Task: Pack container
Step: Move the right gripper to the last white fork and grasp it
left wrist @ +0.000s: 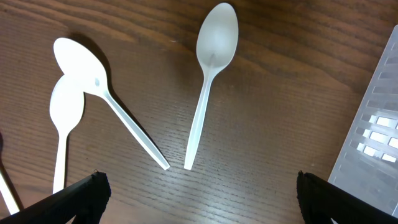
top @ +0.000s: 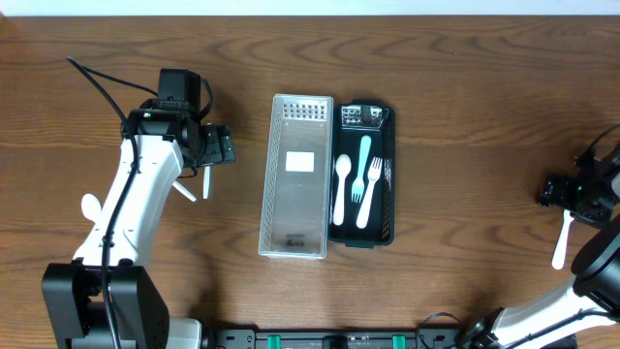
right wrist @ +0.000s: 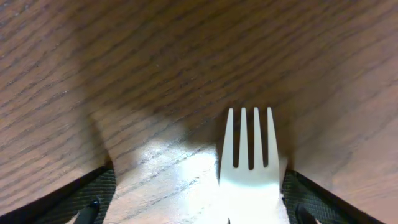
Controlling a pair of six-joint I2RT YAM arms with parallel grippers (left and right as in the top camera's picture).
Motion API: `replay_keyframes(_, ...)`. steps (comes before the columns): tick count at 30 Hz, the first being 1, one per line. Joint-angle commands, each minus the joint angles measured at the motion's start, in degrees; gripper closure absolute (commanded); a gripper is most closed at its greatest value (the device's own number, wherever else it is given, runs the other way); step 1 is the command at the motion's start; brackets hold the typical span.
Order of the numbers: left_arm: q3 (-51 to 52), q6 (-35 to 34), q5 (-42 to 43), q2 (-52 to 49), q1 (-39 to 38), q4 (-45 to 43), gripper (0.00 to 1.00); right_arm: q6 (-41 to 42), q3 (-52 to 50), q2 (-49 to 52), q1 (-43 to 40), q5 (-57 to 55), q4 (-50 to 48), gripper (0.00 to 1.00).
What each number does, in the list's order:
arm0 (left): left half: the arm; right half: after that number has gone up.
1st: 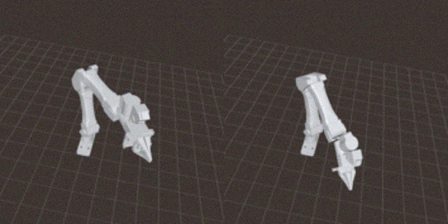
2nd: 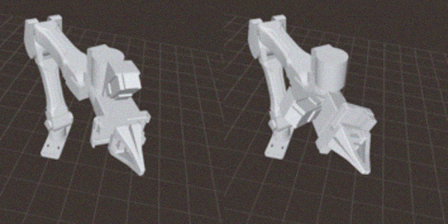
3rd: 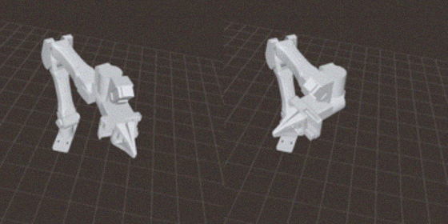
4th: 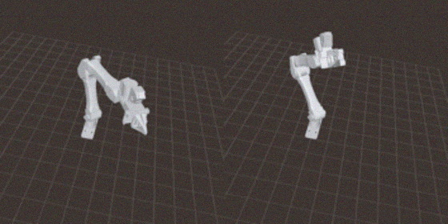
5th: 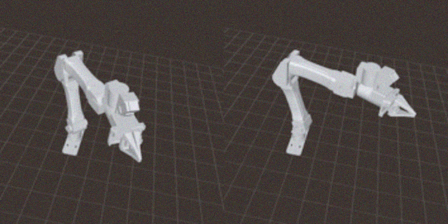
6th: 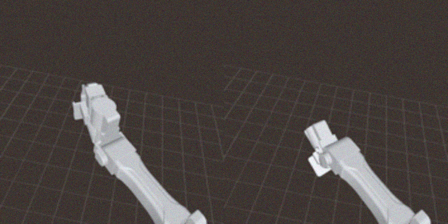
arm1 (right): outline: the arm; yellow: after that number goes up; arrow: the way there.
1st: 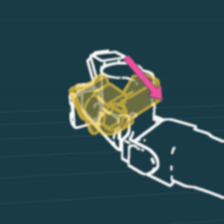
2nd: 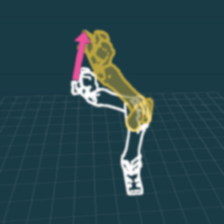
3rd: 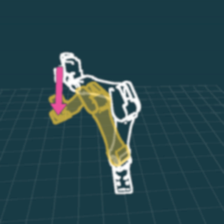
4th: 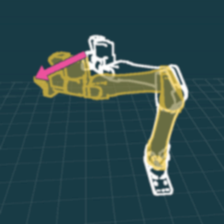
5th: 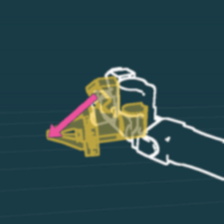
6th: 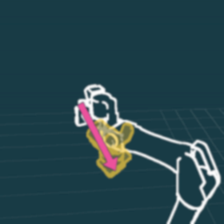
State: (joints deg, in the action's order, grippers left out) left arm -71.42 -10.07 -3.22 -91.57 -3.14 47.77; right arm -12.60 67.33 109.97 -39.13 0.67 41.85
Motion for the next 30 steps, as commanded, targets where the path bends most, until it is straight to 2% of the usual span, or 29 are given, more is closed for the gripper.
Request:
replay_keyframes(1,-1.1,0.6,-0.5,-0.2,0.2,0.2,0.02,0.2,-0.4,1.4,-0.4,0.5,-0.1,0.18)
replay_keyframes(5,-1.1,0.6,-0.5,-0.2,0.2,0.1,0.02,0.2,-0.4,1.4,-0.4,0.5,-0.1,0.32)
replay_keyframes(15,-1.1,0.6,-0.5,-0.2,0.2,0.2,0.02,1.4,-0.4,1.4,-0.4,1.3,-0.1,0.54)
replay_keyframes(21,-1.1,0.6,-0.5,-0.2,0.2,0.2,0.02,1.8,-0.4,1.4,-0.4,1.3,-0.1,0.66)
replay_keyframes(26,-1.1,0.6,-0.5,-0.2,0.2,0.2,0.02,2.8,-0.4,1.4,-0.4,1.4,-0.3,0.71)
replay_keyframes(29,-1.1,0.6,-0.5,-0.2,0.2,0.2,0.02,3.5,-0.4,1.4,-0.4,1.4,-0.6,0.82)
replay_keyframes(30,-1.1,0.6,-0.5,-0.2,0.2,0.2,0.02,4.7,-0.4,1.4,-0.3,1.4,-0.9,0.90)
